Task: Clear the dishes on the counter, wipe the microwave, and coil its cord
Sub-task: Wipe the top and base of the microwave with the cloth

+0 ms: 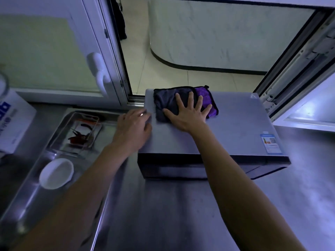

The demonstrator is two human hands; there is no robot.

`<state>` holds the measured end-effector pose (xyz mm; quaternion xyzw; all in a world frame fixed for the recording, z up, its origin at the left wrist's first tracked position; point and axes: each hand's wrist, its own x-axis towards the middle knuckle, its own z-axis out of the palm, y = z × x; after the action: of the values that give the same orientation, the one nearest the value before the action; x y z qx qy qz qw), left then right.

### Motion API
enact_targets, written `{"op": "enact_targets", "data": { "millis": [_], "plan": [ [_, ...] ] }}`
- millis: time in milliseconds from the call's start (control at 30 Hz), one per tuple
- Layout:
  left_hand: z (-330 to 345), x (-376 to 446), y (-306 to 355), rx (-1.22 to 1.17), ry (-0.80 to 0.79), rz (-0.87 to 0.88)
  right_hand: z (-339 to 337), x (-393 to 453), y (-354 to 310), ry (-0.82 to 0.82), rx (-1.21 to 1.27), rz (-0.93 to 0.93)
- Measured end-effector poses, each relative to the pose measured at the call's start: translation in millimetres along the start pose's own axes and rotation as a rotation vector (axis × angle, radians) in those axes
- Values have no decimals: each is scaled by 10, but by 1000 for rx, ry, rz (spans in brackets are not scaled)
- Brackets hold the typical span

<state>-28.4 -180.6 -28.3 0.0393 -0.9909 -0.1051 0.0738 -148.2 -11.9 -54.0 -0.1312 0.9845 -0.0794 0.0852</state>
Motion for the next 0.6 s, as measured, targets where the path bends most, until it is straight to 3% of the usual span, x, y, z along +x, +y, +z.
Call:
{"op": "enact_targets", "data": {
  "millis": [300, 600],
  "plan": [
    [-134, -108, -437, -80, 41, -16, 84, 18, -557, 4, -1, -18],
    [-176, -419, -443, -169, 68, -52, 211, -653, -632, 0, 2, -69]
  ]
}}
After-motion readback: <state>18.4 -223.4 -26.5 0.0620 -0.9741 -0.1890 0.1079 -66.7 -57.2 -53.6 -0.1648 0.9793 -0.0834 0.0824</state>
